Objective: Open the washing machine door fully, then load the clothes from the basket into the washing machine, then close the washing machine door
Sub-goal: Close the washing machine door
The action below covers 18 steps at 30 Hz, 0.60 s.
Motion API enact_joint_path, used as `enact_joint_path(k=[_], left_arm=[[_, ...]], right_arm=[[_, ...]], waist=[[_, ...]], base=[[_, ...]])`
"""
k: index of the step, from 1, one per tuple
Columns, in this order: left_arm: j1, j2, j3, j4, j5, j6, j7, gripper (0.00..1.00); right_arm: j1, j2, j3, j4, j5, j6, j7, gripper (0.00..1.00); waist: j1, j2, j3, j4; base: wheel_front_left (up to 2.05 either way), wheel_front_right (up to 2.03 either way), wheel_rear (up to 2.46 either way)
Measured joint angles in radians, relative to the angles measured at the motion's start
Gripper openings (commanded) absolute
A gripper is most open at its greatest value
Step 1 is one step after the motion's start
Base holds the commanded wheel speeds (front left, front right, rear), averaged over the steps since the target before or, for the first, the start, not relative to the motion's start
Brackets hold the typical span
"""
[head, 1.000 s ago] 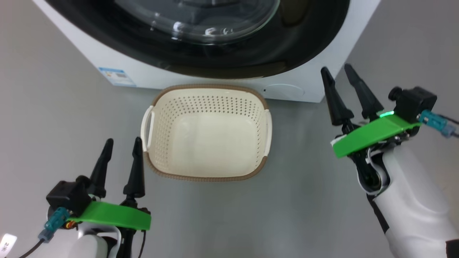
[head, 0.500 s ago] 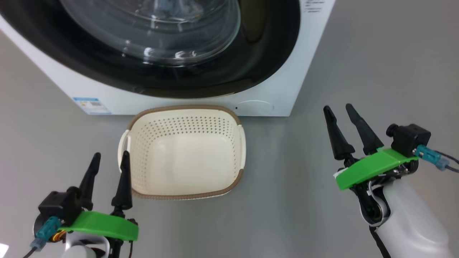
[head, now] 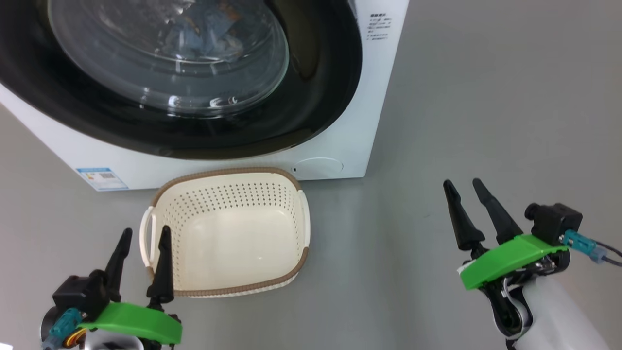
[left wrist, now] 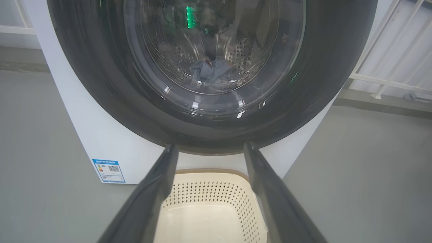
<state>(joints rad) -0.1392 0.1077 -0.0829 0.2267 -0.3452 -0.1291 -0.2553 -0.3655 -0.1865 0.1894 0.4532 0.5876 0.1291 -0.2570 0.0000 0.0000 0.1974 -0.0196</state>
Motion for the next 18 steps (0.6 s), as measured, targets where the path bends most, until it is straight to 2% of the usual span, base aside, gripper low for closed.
enact_joint_path(k=[18], left_arm=[[0.041,0.011,0.023,0.023,0.009,0.0,0.0,1.0]], right_arm=[[0.109,0.002,-0.021,-0.008,-0.001,0.0,0.0,1.0]], waist=[[0.0,0.0,-0.05,-0.041]], base=[[0.0,0.0,0.0]])
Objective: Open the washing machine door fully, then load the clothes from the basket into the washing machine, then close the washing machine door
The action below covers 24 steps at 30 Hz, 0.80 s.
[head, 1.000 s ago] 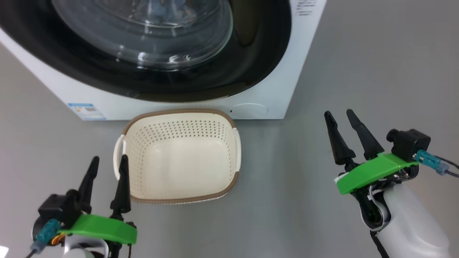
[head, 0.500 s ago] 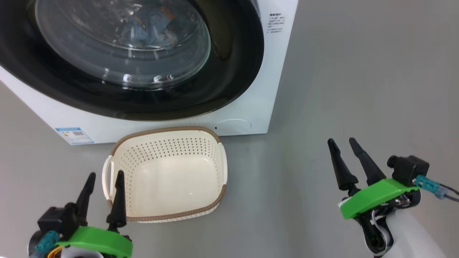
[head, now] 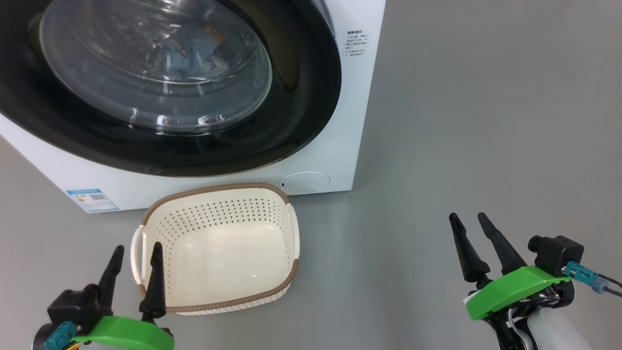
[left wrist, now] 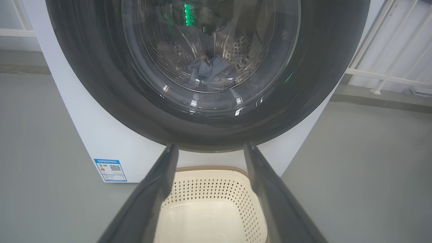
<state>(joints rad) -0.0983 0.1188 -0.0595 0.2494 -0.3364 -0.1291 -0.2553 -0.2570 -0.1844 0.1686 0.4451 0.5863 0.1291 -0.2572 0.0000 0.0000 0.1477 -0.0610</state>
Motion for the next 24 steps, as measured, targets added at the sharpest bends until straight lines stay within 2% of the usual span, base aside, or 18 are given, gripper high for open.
enact_joint_path(k=[24], left_arm=[[0.015,-0.016,0.027,0.012,0.022,0.0,0.0,1.0]], right_arm=[[0.016,0.002,-0.03,-0.009,-0.021,0.0,0.0,1.0]], waist=[[0.0,0.0,0.003,0.0]], base=[[0.0,0.0,0.0]])
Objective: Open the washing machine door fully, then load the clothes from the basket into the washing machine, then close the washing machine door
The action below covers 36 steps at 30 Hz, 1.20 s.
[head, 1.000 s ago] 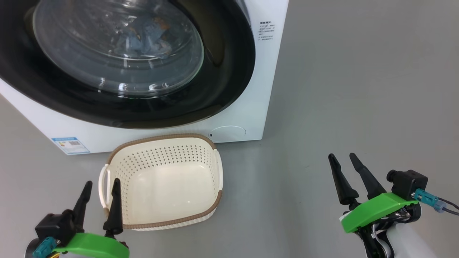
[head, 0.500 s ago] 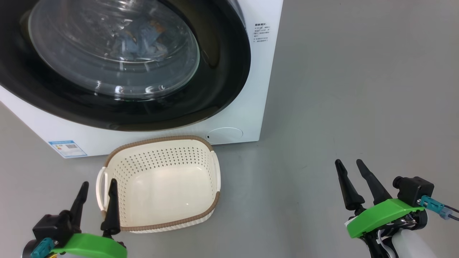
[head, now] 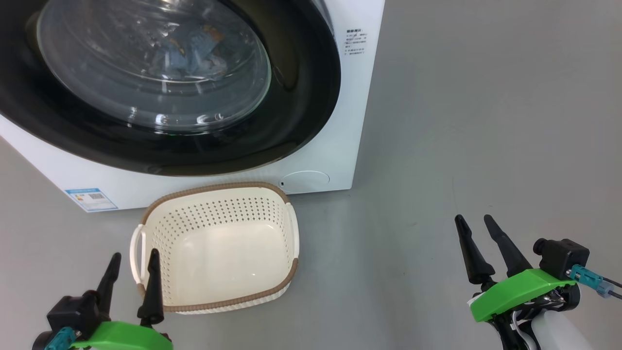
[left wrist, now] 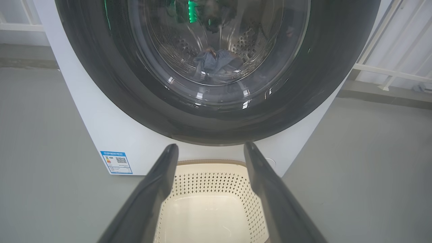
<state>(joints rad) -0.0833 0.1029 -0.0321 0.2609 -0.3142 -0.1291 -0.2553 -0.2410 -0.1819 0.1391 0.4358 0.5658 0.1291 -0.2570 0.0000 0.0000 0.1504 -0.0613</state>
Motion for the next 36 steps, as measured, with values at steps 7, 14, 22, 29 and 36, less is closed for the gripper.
enact_joint_path(k=[7,14,22,29,36], left_arm=[[0.0,-0.001,0.011,0.006,0.005,0.0,0.0,1.0],[0.018,-0.03,0.002,0.061,0.007,0.0,0.001,0.0],[0.041,-0.05,-0.002,0.088,-0.041,0.0,0.017,0.0],[0.042,-0.05,0.002,0.088,-0.113,0.0,0.037,0.0],[0.041,-0.05,0.007,0.087,-0.2,0.0,0.059,0.0]], right_arm=[[0.0,0.001,-0.001,-0.001,-0.002,0.0,0.0,1.0],[0.019,0.021,0.008,0.05,-0.002,0.0,0.001,0.0],[0.046,0.035,0.006,0.075,0.036,0.0,0.015,0.0],[0.052,0.04,-0.007,0.065,0.095,0.0,0.036,0.0],[0.053,0.047,-0.024,0.049,0.162,0.0,0.055,0.0]], waist=[[0.0,0.0,0.001,0.004],[0.0,0.0,0.003,0.005],[0.0005,0.0,-0.004,0.007],[0.0002,0.0,-0.013,0.01],[0.0002,0.0,-0.022,0.014]], base=[[0.0,0.0,0.0],[0.0,0.0,0.0],[0.0,0.0,0.0],[0.0,0.0,0.0],[0.0,0.0,0.0]])
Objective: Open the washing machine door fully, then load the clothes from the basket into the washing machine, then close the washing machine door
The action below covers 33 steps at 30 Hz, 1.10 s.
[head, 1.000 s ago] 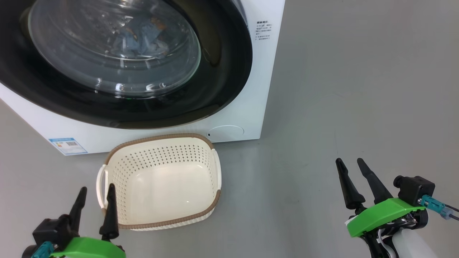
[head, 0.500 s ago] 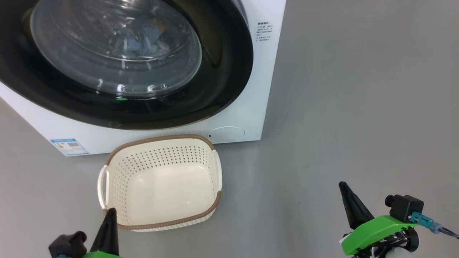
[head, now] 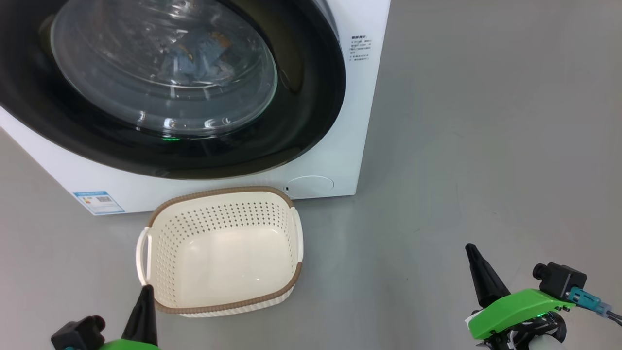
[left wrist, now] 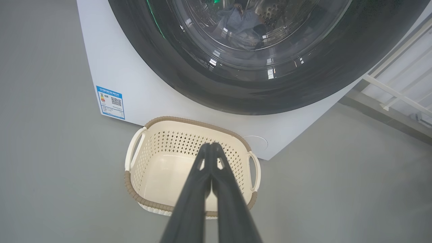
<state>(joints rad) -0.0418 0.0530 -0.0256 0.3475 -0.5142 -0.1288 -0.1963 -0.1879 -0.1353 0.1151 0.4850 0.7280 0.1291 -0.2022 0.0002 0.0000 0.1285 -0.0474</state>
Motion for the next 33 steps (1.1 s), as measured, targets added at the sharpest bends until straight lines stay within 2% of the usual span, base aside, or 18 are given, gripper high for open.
enact_joint_path(k=[33], left_arm=[[-0.002,-0.002,0.03,-0.02,-0.34,0.0,0.091,0.0]], right_arm=[[0.026,0.02,-0.071,-0.065,0.278,0.0,0.096,0.0]], waist=[[-0.0001,0.0,-0.039,0.015]], base=[[0.0,0.0,0.0]])
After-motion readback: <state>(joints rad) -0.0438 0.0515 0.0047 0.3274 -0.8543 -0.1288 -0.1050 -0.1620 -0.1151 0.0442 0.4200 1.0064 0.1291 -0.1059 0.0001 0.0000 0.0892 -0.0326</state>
